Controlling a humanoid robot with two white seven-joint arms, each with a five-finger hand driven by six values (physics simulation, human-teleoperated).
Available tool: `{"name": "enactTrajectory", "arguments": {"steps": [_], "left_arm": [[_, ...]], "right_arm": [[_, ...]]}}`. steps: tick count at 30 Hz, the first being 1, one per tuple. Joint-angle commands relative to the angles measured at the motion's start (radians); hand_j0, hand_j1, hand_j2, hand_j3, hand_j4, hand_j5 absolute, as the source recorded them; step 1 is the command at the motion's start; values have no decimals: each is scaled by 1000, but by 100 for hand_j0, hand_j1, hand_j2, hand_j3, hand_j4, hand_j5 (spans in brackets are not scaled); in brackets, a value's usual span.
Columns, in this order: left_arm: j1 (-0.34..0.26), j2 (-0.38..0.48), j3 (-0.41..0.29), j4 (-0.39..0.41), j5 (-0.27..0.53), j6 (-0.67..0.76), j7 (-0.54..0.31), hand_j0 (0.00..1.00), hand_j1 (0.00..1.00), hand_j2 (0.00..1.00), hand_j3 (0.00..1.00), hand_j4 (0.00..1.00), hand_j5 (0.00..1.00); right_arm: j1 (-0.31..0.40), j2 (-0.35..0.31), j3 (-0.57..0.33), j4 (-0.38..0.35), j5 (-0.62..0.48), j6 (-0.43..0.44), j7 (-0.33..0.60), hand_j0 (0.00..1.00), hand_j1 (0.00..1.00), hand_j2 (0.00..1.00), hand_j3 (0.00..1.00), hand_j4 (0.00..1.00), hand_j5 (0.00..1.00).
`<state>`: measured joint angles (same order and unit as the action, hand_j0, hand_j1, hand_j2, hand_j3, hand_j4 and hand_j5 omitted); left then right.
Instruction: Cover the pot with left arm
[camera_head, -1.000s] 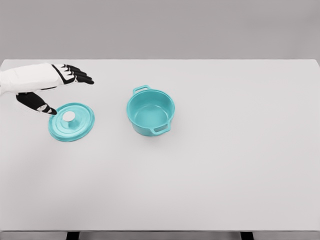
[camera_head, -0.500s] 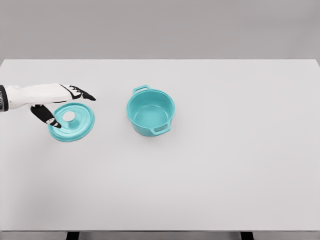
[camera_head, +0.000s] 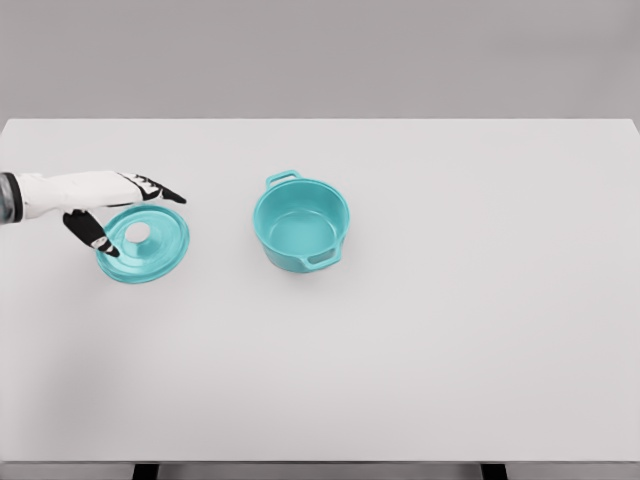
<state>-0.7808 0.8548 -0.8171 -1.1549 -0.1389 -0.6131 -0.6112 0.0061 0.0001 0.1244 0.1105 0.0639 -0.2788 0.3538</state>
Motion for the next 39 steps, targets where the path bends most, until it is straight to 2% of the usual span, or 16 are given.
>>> {"name": "enactTrajectory", "arguments": {"steps": [1,10,16,17,22,28,31,32,37,39], "left_arm": [[0,-13,1,29,-4,2,0,100,100,100,100,100,100],[-21,-63,-2,96,-8,2,0,100,100,100,100,100,100],[-20,-66,-4,98,-8,2,0,100,100,100,100,100,100],[-18,-66,-4,98,-10,2,0,97,97,97,97,97,97],[-18,-68,-2,101,-47,2,0,100,100,100,100,100,100],[-18,-76,0,109,-48,2,0,99,99,99,99,99,99],[-17,-76,-2,107,-47,2,0,74,74,74,74,74,74],[-17,-76,-2,107,-47,2,0,70,70,70,70,70,70],[-6,-68,-4,107,-48,2,0,69,69,69,69,69,69],[-5,-65,-4,107,-45,2,0,59,59,59,59,59,59]], "right_arm": [[0,0,0,0,1,0,1,100,100,100,100,100,100],[0,0,0,0,1,-2,1,100,100,100,100,100,100],[0,0,0,0,1,0,1,100,100,100,100,100,100],[0,0,0,0,1,0,1,100,100,100,100,100,100],[0,0,0,0,1,0,1,100,100,100,100,100,100],[0,0,0,0,1,0,1,100,100,100,100,100,100],[0,0,0,0,1,0,-1,100,100,100,100,100,100],[0,0,-2,0,1,0,1,100,100,100,100,100,100],[0,0,0,0,1,-2,1,100,100,100,100,100,100],[0,0,0,0,1,0,1,100,100,100,100,100,100]]}}
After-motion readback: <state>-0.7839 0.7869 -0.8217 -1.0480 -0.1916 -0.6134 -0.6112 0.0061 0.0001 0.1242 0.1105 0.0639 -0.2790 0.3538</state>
